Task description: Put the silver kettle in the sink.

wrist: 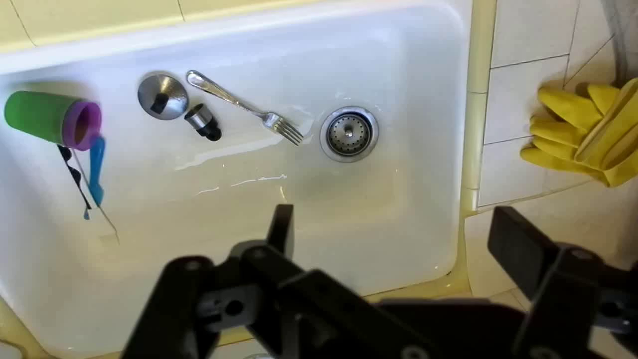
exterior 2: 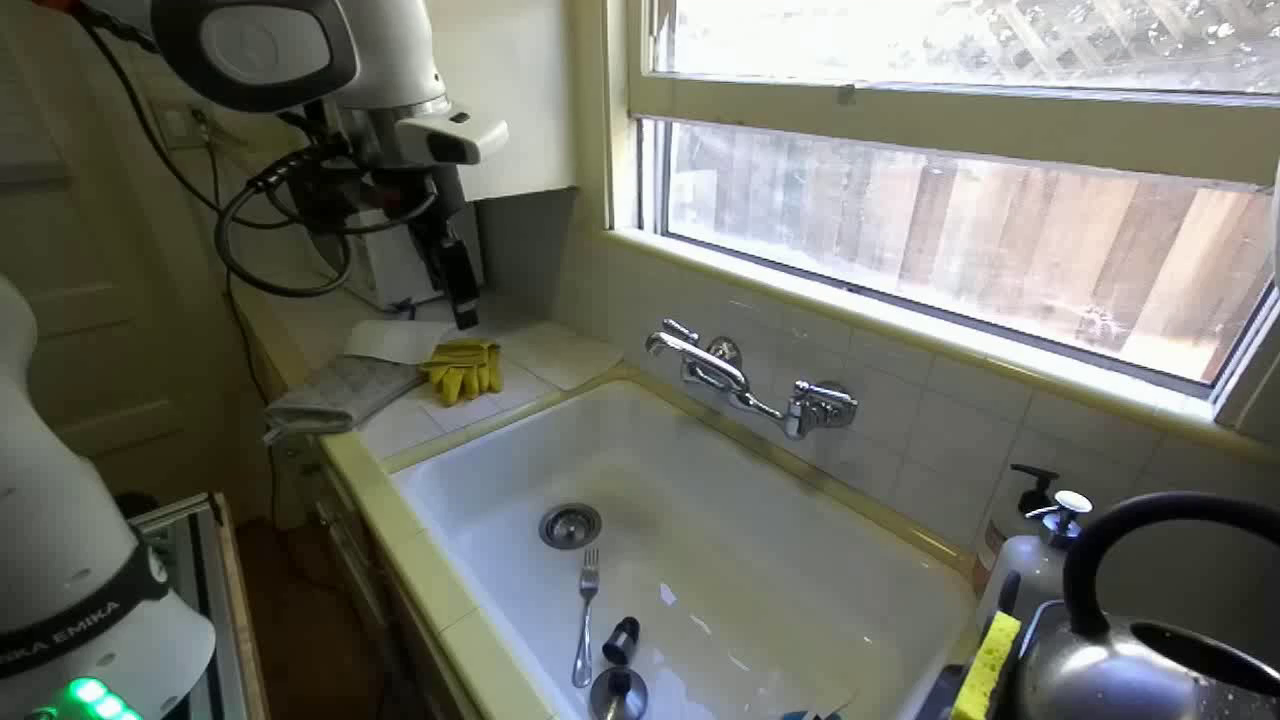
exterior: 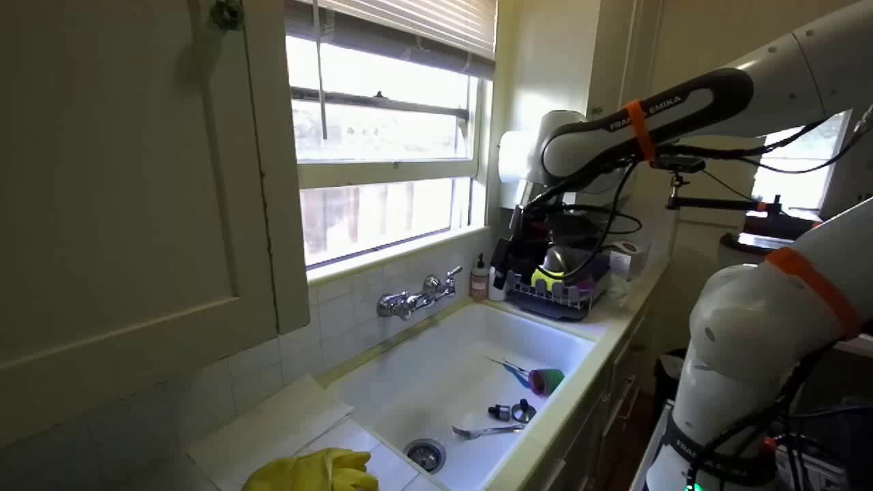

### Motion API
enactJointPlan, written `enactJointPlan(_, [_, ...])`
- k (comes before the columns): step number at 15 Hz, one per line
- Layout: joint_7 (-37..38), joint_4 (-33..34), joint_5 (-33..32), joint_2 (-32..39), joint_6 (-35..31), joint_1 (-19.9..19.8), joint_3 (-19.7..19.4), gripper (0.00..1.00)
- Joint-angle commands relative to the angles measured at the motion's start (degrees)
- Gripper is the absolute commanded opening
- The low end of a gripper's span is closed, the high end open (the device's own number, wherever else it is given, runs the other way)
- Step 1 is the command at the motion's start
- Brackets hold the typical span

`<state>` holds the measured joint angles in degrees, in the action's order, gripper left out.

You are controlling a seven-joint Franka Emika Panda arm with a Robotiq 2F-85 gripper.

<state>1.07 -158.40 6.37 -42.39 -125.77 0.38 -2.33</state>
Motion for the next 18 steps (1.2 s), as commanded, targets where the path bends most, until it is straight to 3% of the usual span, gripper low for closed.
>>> enactJointPlan(1, [-0.14, -0.28, 0.16, 0.01, 0.22, -0.23, 0.21, 1.0])
enactJointPlan(8, [-0.14, -0.89, 0.16, 0.54, 0.21, -0.24, 0.21, 1.0])
enactJointPlan(10, [4.66, 0.23, -1.56, 3.43, -5.43, -4.43, 0.92, 1.0])
enactJointPlan(13, [6.44, 3.32, -3.25, 8.96, -13.37, -9.39, -1.27, 1.0])
enactJointPlan(18, [11.25, 9.19, -3.72, 21.59, -32.4, -16.09, -2.36, 1.0])
